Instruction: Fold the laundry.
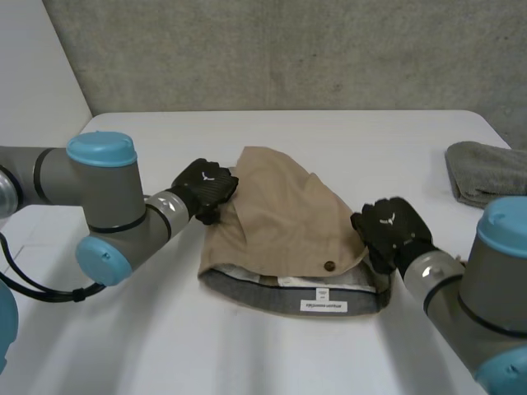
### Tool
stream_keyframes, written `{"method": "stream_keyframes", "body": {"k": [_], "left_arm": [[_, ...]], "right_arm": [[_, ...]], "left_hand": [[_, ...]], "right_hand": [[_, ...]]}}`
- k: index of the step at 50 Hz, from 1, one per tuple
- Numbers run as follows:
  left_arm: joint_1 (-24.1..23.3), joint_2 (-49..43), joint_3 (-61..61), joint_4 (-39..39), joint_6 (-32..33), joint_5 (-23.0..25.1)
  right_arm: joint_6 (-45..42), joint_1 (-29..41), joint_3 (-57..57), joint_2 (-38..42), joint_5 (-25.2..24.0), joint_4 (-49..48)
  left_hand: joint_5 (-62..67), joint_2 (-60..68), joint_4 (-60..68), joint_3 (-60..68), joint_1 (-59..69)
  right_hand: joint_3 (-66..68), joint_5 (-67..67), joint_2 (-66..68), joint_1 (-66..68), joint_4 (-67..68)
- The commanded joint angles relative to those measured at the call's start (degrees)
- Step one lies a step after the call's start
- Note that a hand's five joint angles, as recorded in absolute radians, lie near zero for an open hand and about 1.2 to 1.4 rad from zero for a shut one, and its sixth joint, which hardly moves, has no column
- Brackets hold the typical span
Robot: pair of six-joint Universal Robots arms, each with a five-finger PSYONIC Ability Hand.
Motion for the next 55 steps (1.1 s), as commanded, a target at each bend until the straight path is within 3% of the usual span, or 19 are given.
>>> {"method": "stream_keyframes", "body": {"k": [1,4,8,15,19,23,24,25,26,27,28,32,40,43,48,55], "left_arm": [[-2.1,3.2,-1.4,0.0,-1.0,-7.6],[-3.6,7.6,-3.2,0.0,-2.8,-11.1],[-6.3,15.8,-9.0,0.0,-10.8,-14.9],[-13.8,23.7,-16.6,-0.3,-23.4,-16.1],[-19.6,24.5,-19.8,0.0,-29.1,-16.9],[-23.6,23.1,-20.3,-0.2,-31.3,-19.4],[-24.1,21.7,-19.8,-0.4,-31.0,-20.9],[-24.2,21.3,-19.7,-0.4,-30.9,-21.5],[-24.1,21.1,-19.4,-0.4,-30.8,-22.2],[-24.0,21.0,-19.1,-0.4,-30.8,-22.8],[-23.9,21.0,-18.5,-0.3,-30.8,-24.1],[-21.0,22.4,-17.8,-0.3,-30.4,-25.7],[-11.4,29.5,-19.8,-0.7,-26.3,-24.4],[-10.0,30.9,-21.0,-1.0,-25.9,-23.9],[-4.9,32.4,-26.3,-1.1,-26.0,-23.5],[-3.4,30.2,-31.9,-0.7,-27.6,-22.4]], "right_arm": [[-8.3,-0.2,-12.1,5.0,0.3,0.2],[-8.9,0.0,-20.5,8.1,0.3,0.2],[-8.8,0.1,-32.2,13.1,0.1,0.2],[-8.7,0.5,-47.3,22.2,-3.1,0.3],[-8.7,0.5,-52.2,27.8,-7.9,0.5],[-8.6,0.5,-54.9,32.2,-10.2,0.0],[-8.6,0.5,-55.1,32.6,-10.3,0.1],[-8.6,0.5,-55.5,32.8,-10.2,0.2],[-8.6,0.5,-55.7,33.0,-9.9,0.7],[-8.7,0.4,-55.2,33.0,-9.6,1.6],[-8.9,0.4,-54.6,32.7,-9.5,2.3],[-8.5,-0.2,-52.3,29.5,-9.1,10.3],[-5.5,-0.5,-47.9,16.4,-7.8,33.8],[2.3,-1.5,-45.4,12.8,-7.4,39.1],[17.2,-4.2,-36.4,5.0,-8.8,38.3],[30.6,-5.3,-17.0,-3.0,-10.1,28.0]], "left_hand": [[22.0,19.6,20.3,20.7,18.3],[22.0,19.6,20.3,20.7,18.3],[22.0,19.6,20.3,20.7,18.3],[22.0,19.6,20.3,20.7,18.3],[22.0,19.6,20.3,20.7,18.3],[4.1,1.6,2.3,2.8,0.4],[-15.8,-18.2,-17.5,-17.1,-19.5],[-23.5,-25.9,-25.2,-24.7,-27.2],[-28.6,-31.0,-30.3,-29.8,-32.3],[-30.1,-32.5,-31.9,-31.4,-33.8],[-32.0,-34.4,-33.7,-33.2,-35.7],[-44.2,-46.7,-46.0,-45.5,-47.9],[-44.3,-46.7,-46.0,-45.5,-48.0],[-44.3,-46.7,-46.0,-45.5,-48.0],[-44.1,-46.5,-45.8,-45.4,-47.8],[-43.9,-46.4,-45.7,-45.2,-47.6]], "right_hand": [[12.5,13.3,14.6,24.1,12.0],[12.5,13.3,14.6,24.1,12.0],[12.5,13.3,14.6,24.1,12.0],[12.5,13.3,14.6,24.1,12.0],[12.5,13.3,14.6,24.1,12.0],[12.5,13.3,14.6,24.1,12.0],[10.3,11.0,12.3,21.8,9.7],[-1.4,-0.7,0.6,10.1,-1.9],[-16.7,-16.0,-14.7,-5.2,-17.2],[-47.0,-46.3,-44.9,-35.4,-47.5],[-57.5,-56.7,-55.4,-45.9,-58.0],[-57.5,-56.7,-55.4,-45.9,-58.0],[-57.5,-56.7,-55.4,-45.9,-58.0],[-57.5,-56.7,-55.4,-45.9,-58.0],[-57.5,-56.7,-55.4,-45.9,-58.0],[-57.5,-56.7,-55.4,-45.9,-58.0]]}}
